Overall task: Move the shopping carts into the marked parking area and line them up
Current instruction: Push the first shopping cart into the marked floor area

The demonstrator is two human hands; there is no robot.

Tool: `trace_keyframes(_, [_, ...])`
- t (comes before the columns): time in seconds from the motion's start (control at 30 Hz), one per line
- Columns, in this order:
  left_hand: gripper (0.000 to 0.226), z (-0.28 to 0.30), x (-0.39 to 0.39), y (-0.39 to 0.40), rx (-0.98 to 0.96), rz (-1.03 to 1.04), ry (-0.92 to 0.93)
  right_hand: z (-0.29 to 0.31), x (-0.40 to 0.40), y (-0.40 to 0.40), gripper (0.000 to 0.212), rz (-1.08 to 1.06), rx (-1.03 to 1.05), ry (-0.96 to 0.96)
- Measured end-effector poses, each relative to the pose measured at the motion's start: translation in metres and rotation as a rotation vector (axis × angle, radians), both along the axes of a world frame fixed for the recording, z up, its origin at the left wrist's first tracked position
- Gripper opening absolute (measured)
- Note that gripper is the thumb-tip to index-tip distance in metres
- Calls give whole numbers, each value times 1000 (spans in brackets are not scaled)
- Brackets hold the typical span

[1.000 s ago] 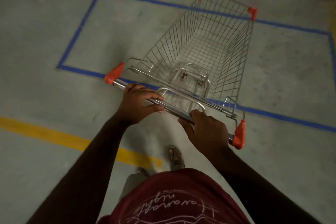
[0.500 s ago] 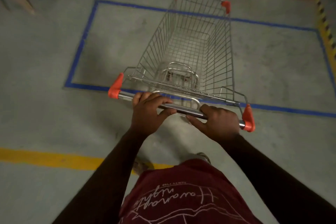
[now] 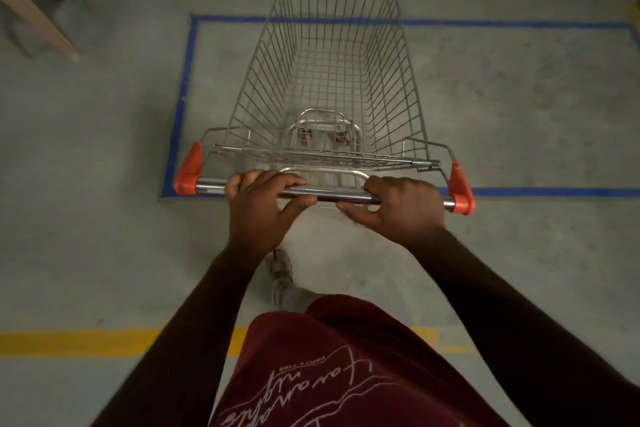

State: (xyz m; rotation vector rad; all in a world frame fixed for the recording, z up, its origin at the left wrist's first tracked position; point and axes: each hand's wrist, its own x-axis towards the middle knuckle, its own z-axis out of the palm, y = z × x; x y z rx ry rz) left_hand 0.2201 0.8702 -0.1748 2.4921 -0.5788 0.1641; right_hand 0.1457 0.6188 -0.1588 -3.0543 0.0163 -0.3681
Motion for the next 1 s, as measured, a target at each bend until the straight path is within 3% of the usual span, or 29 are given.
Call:
trace_keyframes(0.23, [37,12,121,72,63,-54,91,7,110,72,66,3,12,51])
trace_keyframes(0.33, [36,22,171,98,92,-174,100,10,154,88,68,2,-18,98])
trace_keyframes(0.43, [33,34,226,115,216,-312,191,7,188,90,71,-39,-47,66])
trace_keyframes(0.5, [46,35,254,122,346,-327,237,7,209,90,70,-53,-54,7])
trace_keyframes(0.63, [51,21,284,135,286,-290,32,8,245,106,63,-87,-30,-57])
trace_keyframes(0.73, [49,15,308,144,248,-310,-45,1,263,124,58,-165,-26,-156])
trace_keyframes(1.0, [37,6,353,166,100,-374,-212,-4,299,144,56,-182,68,-177])
